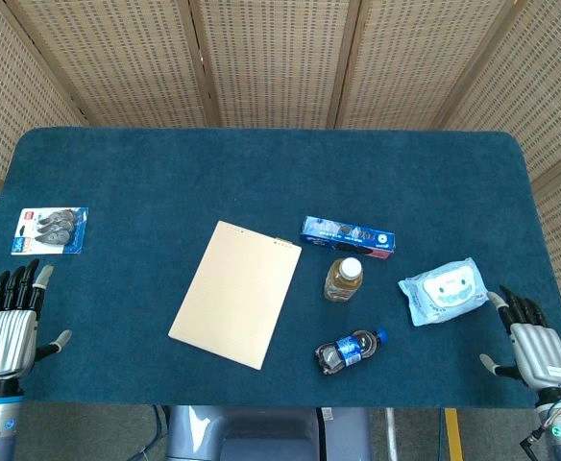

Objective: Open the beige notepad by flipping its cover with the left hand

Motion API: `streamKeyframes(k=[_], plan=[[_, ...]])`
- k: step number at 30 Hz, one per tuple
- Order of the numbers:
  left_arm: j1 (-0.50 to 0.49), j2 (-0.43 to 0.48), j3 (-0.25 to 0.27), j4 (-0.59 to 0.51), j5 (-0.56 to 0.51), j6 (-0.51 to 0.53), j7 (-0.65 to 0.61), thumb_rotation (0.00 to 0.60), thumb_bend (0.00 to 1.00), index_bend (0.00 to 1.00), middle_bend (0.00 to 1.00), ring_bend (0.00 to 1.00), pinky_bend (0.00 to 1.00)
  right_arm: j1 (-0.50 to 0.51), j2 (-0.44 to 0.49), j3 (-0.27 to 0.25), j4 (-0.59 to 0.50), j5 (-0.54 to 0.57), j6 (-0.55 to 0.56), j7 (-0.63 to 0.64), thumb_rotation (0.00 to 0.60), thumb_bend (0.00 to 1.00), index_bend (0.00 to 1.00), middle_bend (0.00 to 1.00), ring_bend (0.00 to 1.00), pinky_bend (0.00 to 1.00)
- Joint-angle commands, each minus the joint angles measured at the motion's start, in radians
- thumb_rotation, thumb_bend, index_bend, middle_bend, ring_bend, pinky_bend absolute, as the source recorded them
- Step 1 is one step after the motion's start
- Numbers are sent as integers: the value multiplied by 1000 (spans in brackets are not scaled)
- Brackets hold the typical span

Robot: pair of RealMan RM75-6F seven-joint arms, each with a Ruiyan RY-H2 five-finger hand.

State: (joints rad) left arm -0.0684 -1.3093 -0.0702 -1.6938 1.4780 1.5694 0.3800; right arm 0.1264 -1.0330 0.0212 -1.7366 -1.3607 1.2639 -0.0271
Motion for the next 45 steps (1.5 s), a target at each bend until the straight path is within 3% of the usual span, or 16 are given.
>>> streamKeyframes(k=[1,33,45], plan=[[0,0,0,0,1,1,0,600,92,18,0,0,0,0,0,0,0,0,1,0,600,260,0,0,0,0],[-11,-4,13,-2,13,-25,-8,600,93,18,0,0,0,-2,1,-1,-2,3,0,5,600,260,0,0,0,0],[-78,-21,21,13,72,-104,-34,600,86,18,0,0,0,-1,1,1,-4,9,-5,6,600,260,0,0,0,0]])
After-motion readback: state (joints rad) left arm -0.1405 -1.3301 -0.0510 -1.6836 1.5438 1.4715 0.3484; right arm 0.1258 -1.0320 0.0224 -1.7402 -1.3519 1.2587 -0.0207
